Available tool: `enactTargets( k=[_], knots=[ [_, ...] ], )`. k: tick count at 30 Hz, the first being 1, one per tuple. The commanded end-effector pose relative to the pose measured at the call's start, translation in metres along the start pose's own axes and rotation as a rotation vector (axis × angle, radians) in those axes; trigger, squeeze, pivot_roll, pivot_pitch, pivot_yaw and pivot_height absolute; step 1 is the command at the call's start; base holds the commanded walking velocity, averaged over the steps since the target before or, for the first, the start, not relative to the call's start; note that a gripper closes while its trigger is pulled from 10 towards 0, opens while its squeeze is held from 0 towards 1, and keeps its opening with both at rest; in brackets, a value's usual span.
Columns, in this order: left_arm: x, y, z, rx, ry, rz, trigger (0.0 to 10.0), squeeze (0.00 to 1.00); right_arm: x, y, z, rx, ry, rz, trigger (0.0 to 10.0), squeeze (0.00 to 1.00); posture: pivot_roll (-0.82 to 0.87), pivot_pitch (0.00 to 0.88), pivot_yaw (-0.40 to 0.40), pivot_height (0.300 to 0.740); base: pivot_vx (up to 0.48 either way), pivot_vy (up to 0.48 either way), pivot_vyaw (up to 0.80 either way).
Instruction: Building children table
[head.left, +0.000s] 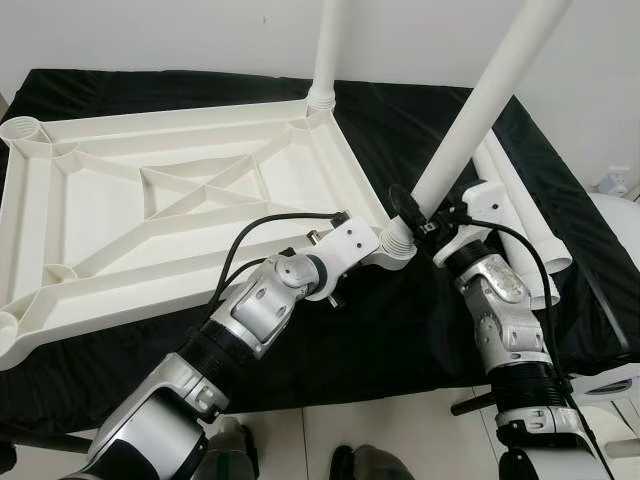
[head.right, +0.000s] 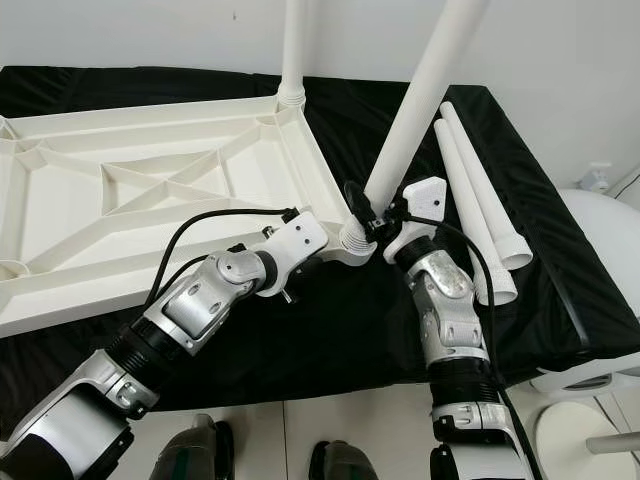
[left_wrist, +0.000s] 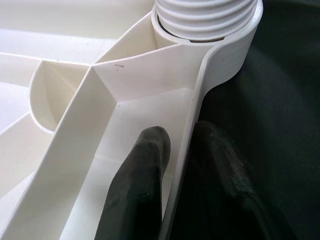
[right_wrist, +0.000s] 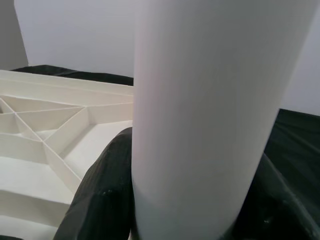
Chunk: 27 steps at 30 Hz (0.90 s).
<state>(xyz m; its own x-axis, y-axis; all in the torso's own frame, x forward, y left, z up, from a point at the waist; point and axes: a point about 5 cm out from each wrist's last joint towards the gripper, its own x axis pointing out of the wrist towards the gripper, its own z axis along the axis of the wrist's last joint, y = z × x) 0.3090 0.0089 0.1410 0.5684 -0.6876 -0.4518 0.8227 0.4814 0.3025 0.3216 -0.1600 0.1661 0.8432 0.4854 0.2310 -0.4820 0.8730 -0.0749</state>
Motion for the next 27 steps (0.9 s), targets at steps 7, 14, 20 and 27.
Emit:
enactTargets(
  k=[7,14,20,27],
  knots=[
    [-0.003,-0.006,0.026,0.073,-0.083,-0.114,10.0,0.0,-0.012,0.011,-0.032,0.039,0.147,0.024,10.0,0.0,-0.01,0.08,-0.049,0.74,0.0,0.0,0.0],
    [-0.003,-0.005,0.027,0.074,-0.086,-0.113,10.0,0.0,-0.011,0.003,-0.037,0.101,0.178,-0.032,10.0,0.0,-0.01,0.082,-0.051,0.74,0.0,0.0,0.0],
    [-0.004,-0.004,0.029,0.076,-0.09,-0.112,10.0,0.0,-0.012,0.002,-0.042,0.146,0.176,-0.027,10.0,0.0,-0.01,0.084,-0.049,0.74,0.0,0.0,0.0],
    [-0.004,-0.005,0.03,0.079,-0.095,-0.115,10.0,0.0,-0.012,0.007,-0.05,0.132,0.196,-0.007,10.0,0.0,-0.01,0.086,-0.049,0.74,0.0,0.0,0.0]
  ],
)
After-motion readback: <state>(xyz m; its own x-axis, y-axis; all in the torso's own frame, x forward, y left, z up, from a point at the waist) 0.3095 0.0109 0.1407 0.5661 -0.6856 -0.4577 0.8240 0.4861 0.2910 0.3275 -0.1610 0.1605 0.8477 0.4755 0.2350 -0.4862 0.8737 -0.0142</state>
